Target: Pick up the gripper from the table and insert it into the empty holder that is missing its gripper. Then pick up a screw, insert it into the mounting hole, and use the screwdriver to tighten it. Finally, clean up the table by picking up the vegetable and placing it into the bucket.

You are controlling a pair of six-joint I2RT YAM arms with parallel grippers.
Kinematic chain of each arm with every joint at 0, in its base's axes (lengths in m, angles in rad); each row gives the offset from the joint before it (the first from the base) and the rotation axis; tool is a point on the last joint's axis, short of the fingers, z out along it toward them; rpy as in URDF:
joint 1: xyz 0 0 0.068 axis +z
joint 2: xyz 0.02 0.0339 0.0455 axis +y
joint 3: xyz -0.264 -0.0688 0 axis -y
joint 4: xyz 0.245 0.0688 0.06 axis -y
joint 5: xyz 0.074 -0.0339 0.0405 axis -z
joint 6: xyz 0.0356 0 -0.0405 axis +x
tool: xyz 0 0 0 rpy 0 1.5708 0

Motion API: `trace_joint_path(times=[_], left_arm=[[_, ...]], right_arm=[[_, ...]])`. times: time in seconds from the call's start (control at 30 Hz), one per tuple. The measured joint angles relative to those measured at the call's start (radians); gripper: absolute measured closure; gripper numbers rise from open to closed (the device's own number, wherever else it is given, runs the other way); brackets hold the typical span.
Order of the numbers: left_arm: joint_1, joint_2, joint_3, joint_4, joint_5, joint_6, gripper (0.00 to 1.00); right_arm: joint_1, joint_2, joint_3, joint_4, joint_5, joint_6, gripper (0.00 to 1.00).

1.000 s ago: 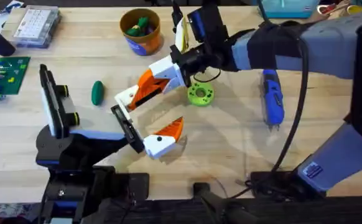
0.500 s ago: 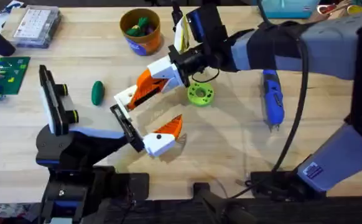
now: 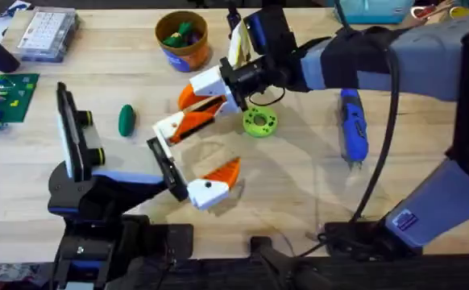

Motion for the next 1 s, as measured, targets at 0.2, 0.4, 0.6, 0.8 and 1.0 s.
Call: trace_joint_path(times=[0.2,0.4,0.6,0.8,1.0], left_arm=[[-0.014,-0.001,0.0,-0.005,0.041,0.031,0.01],[-0.014,-0.001,0.0,-0.008,0.054,0.037,0.01],[-0.014,-0.001,0.0,-0.008,0.056,0.037,0.01],[-0.014,-0.001,0.0,-0.008,0.057,0.037,0.01],[-0.014,-0.001,0.0,-0.008,0.057,0.037,0.01]], right_arm=[[-0.028,0.017,0.0,-0.003,0.048,0.0,0.595],[-0.075,0.018,0.0,-0.019,0.042,-0.018,0.56],[-0.129,-0.001,0.0,-0.275,0.027,-0.155,0.523],[-0.149,-0.078,-0.003,-0.4,-0.03,-0.376,0.456],[-0.141,-0.09,-0.002,-0.396,-0.089,-0.49,0.422]])
